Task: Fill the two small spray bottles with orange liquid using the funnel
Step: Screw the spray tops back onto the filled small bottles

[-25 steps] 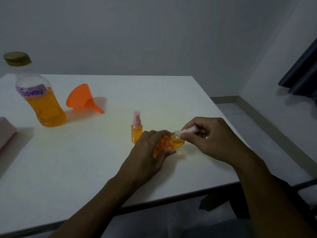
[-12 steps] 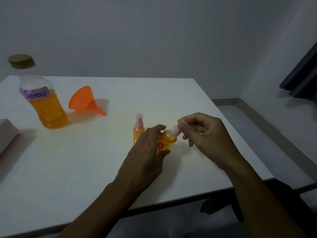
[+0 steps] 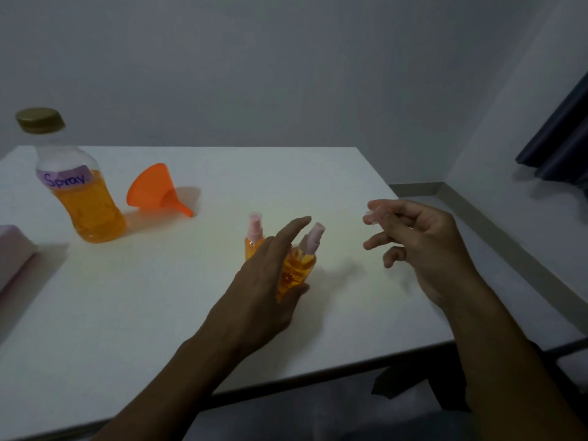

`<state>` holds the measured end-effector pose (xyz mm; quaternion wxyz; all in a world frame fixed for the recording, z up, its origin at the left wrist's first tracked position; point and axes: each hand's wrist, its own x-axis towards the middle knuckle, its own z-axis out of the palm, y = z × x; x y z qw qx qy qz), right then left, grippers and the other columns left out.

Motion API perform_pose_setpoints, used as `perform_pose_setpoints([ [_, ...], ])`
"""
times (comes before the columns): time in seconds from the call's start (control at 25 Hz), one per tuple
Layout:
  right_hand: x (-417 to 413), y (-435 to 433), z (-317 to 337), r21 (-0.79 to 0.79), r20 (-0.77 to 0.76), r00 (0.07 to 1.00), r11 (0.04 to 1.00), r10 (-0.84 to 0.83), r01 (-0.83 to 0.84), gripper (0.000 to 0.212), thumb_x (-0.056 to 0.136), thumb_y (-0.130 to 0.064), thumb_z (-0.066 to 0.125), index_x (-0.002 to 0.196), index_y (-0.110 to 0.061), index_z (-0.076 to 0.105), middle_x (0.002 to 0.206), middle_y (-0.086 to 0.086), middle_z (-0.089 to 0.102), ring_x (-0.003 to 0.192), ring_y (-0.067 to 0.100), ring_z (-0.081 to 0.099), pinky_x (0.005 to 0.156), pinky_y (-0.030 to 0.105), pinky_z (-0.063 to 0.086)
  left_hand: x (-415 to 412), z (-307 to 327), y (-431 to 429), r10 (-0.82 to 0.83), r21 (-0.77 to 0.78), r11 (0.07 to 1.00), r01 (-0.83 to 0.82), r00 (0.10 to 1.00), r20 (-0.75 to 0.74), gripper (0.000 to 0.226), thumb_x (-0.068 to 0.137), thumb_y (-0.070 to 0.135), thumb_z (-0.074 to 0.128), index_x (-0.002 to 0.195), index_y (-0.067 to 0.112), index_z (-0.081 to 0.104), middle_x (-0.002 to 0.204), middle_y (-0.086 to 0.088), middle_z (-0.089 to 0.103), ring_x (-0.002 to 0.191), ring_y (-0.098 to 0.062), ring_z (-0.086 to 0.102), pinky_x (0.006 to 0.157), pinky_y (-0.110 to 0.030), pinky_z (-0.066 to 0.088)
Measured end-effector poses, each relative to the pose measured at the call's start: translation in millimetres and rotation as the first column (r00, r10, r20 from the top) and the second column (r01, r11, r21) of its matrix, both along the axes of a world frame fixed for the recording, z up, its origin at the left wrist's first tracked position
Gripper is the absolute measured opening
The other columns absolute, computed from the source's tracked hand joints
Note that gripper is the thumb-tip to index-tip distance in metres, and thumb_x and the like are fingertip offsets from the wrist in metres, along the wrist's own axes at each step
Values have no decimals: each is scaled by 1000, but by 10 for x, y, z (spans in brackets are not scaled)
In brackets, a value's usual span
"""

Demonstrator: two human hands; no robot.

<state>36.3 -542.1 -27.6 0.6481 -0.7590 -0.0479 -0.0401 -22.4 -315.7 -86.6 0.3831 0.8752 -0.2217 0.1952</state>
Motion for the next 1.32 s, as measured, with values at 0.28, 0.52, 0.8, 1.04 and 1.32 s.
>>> perform_pose_setpoints([
  [0.28, 62, -111, -94, -109, 8, 995, 989, -97, 97, 15, 90, -31, 72, 100, -22, 76, 96, -1, 78, 60, 21, 70, 44, 26, 43, -62, 64, -118, 22, 15, 1000, -21, 996, -91, 83, 78, 24, 66, 145, 43, 20, 101, 8, 48, 90, -12, 51, 81, -36, 51],
  [0.52, 106, -115, -112, -175, 28, 992, 977, -121, 124, 18, 89, -38, 72, 100, -25, 76, 96, -5, 77, 57, 19, 72, 46, 28, 43, -54, 0, -232, 57, -53, 997, -62, 994, -88, 65, 87, 20, 54, 144, 34, 25, 115, 11, 53, 85, 0, 53, 80, -27, 45],
  [0.8, 99, -168, -147, -237, 63, 990, 961, -127, 139, 15, 89, -42, 71, 97, -29, 75, 96, -8, 75, 56, 17, 72, 53, 29, 46, 50, 5, -401, 276, 43, 961, -274, 960, -54, 60, 93, 29, 50, 145, 42, 23, 97, 10, 54, 72, -9, 54, 57, -33, 53],
  [1.04, 101, -161, -152, -323, 109, 986, 933, -129, 158, 18, 90, -44, 69, 100, -29, 75, 94, -12, 74, 56, 13, 72, 56, 23, 44, 146, 9, -484, 375, 153, 921, -357, 921, -107, 64, 88, 19, 52, 144, 32, 25, 96, 1, 54, 63, -17, 53, 49, -32, 51],
  [1.32, 95, -170, -142, -351, 139, 983, 922, -120, 162, 20, 91, -43, 69, 103, -28, 75, 95, -13, 73, 54, 10, 71, 51, 8, 45, 190, 12, -482, 372, 171, 922, -347, 917, -145, 46, 92, 13, 47, 136, 21, 33, 88, 3, 46, 56, -10, 41, 44, -19, 24],
])
